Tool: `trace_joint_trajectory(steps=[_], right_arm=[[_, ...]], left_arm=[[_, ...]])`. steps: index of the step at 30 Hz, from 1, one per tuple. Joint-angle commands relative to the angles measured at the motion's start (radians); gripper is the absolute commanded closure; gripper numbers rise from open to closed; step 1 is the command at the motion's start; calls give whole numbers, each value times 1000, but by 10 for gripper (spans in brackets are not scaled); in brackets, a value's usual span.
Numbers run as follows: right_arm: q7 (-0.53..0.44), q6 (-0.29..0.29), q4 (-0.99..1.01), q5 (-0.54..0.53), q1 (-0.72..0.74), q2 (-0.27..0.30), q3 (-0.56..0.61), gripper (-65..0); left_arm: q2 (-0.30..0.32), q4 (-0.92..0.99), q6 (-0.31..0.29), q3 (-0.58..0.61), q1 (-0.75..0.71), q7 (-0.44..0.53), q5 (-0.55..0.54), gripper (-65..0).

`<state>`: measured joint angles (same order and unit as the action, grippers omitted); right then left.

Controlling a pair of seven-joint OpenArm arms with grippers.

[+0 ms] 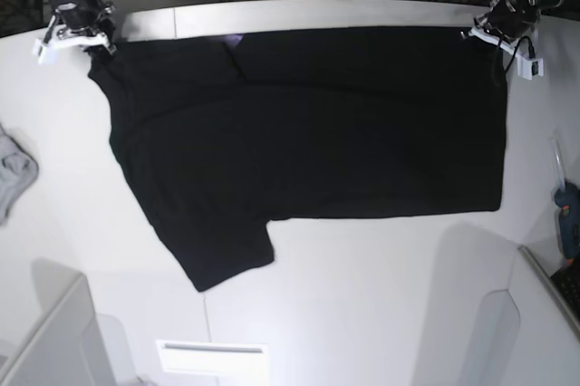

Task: Fold the T-shirt properly
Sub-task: 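Drag the shirt toward the robot with both grippers, flattening it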

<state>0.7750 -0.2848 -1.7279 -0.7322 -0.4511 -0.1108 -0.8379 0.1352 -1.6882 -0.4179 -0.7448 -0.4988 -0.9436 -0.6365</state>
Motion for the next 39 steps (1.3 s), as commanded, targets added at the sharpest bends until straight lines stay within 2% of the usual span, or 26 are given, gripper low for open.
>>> trace_joint_trajectory(steps=[1, 8, 13, 39], right_arm=[[-19, -4, -17, -16, -7, 7, -5, 0], [-19, -4, -53, -19, -67, 4, 1, 0], [-19, -4, -63, -83, -99, 4, 1, 0], [-18, -4, -68, -89, -150, 6, 2, 0]], left_arm=[[10, -26, 4, -8, -10, 4, -3, 0], [10, -29, 4, -11, -39, 5, -3, 0], [10, -33, 4, -12, -57, 4, -3, 0], [10, -36, 4, -15, -93, 5, -1, 0]])
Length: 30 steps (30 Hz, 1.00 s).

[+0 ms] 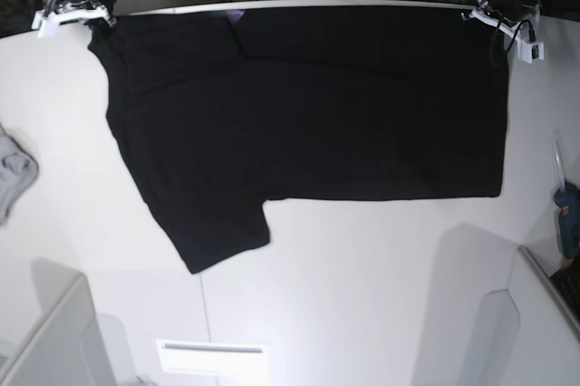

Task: Fold the T-shirt properly
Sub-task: 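Drag the shirt toward the robot with both grippers, flattening it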

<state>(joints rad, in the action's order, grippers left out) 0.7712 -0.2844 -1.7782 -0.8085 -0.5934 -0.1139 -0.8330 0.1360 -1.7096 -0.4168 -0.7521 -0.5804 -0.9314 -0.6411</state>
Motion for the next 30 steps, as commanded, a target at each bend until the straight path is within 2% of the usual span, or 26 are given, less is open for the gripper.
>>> trace_joint_trajectory(steps=[1, 7, 10, 12, 14, 15, 18, 20, 23, 26, 30], right_arm=[[-14, -5, -18, -13, -7, 9, -3, 0], [-14, -5, -18, -13, -7, 9, -3, 0], [-14, -5, -18, -13, -7, 9, -4, -12], [-14, -5, -18, -13, -7, 9, -6, -143], [-15, -5, -18, -13, -7, 9, -10, -240], [-15, -5, -18, -13, -7, 9, -10, -267], [-17, -5, -18, -13, -7, 9, -10, -266], [-17, -5, -19, -13, -7, 9, -10, -264], [-22, -5, -19, -13, -6, 9, -12, -264], [-25, -5, -19, -13, -1, 10, -12, -264], [-25, -5, -36, -10, 20, 13, -32, -264]], left_arm=[[9, -14, 3, -8, -13, -7, 4, 0], [9, -14, 5, -17, -14, -7, 8, 0], [6, -14, 5, -66, -14, -7, 4, 0], [6, -14, 5, -86, -14, -7, 4, -12], [7, -14, 5, -103, -13, -7, 4, -128], [7, -14, 5, -108, -13, -7, 4, -188], [9, -16, 5, -108, -11, -7, 2, -354], [7, -28, 5, -105, -10, -7, 2, -420], [4, -71, 5, -106, -13, -7, 2, -467], [-6, -109, 5, -123, -13, -7, 2, -466], [-8, -129, 5, -203, -3, -11, 2, -466]])
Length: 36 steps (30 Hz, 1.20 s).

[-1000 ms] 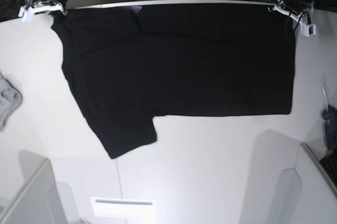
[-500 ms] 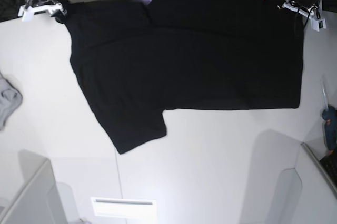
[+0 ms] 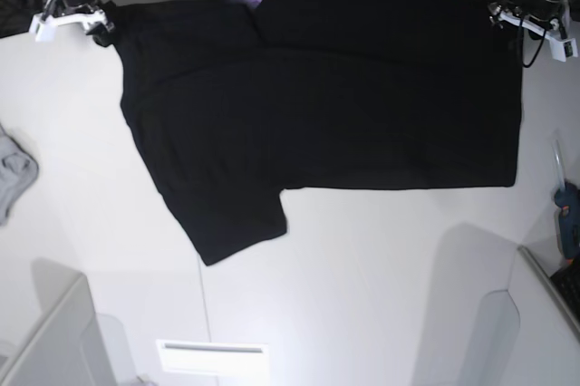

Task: Fold the T-shirt properly
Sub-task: 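Drag the shirt toward the robot with both grippers, flattening it, then release the shirt and move the right gripper toward the sleeve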

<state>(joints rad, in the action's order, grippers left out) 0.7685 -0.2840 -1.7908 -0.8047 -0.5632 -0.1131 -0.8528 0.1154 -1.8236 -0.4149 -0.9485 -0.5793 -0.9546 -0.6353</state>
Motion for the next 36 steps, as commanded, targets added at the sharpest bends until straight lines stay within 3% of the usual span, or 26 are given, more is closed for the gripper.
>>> trace_joint_trajectory(steps=[1, 10, 21, 26, 32, 36], right_arm=[[-22, -5, -34, -15, -1, 11, -23, -264], [-13, -5, -100, -15, 44, 16, -36, -270], [-11, -5, -100, -11, 82, 19, -35, -270], [-11, -5, -100, -11, 99, 28, -33, -272], [-14, -5, -99, -11, 108, 79, 103, -266], [-13, -4, -99, -9, 139, 83, 180, -264]], left_arm=[[13, -15, 3, -23, -5, 12, -4, -466], [20, -14, 3, -126, 17, 12, -2, -466], [16, -46, 7, -137, 35, 10, 4, -464], [-1, -117, 67, -254, 37, 10, 4, -464], [2, -135, 73, -281, 38, 15, 5, -464], [16, -136, 75, -281, 38, 16, 24, -464]])
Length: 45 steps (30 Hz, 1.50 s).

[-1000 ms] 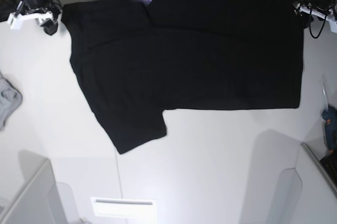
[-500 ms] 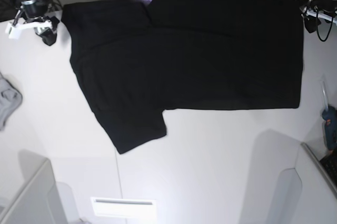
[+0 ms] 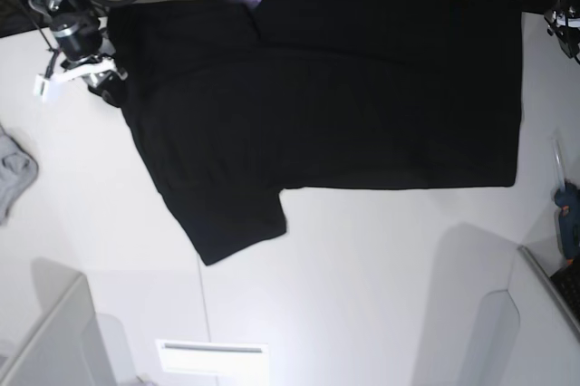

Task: Fold the T-shirt properly
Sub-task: 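Release the shirt and move the right gripper toward the sleeve, then grasp the sleeve hem with the right gripper and the hem corner with the left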

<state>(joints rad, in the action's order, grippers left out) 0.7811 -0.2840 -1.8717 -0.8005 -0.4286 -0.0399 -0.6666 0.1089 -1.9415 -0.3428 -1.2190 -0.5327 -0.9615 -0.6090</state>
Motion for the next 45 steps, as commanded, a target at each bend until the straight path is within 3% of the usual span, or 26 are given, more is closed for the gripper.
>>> trace_joint_trajectory(steps=[1, 9, 16, 20, 23, 26, 27, 31, 34, 40, 45], right_arm=[[-25, -2, -18, -13, 15, 10, 5, -264], [4, -1, -18, -12, 66, 10, 14, -264], [68, -1, -7, -12, 130, 34, 15, -264], [108, -1, 54, -12, 222, 91, 15, -264], [157, -1, 136, -12, 316, 137, 15, -264], [194, -1, 252, -12, 425, 179, 20, -267], [196, -1, 297, -12, 465, 199, 44, -266], [166, -1, 487, -12, 601, 315, 255, -264], [54, -1, 637, -12, 693, 360, 410, -264], [-78, -1, 992, -12, 907, 378, 658, -275], [-173, -1, 1153, -12, 1017, 378, 836, -380]], left_arm=[[30, -19, 3, -8, -8, 25, 22, -464], [31, -17, -6, -2, 79, 20, 254, -464], [36, -19, -6, -8, 78, 23, 242, -464], [38, -19, -6, -2, 78, 25, 240, -449], [38, -19, -6, -2, 78, 25, 240, -303], [38, -19, -6, -2, 78, 25, 240, -53], [38, -19, -6, -2, 79, 25, 240, 0], [38, -19, -6, -2, 79, 25, 240, 0], [38, -19, -8, -2, 78, 25, 240, 0], [36, -19, -8, -5, 67, 23, 240, 0], [36, -17, -8, -12, 66, 20, 249, 0]])
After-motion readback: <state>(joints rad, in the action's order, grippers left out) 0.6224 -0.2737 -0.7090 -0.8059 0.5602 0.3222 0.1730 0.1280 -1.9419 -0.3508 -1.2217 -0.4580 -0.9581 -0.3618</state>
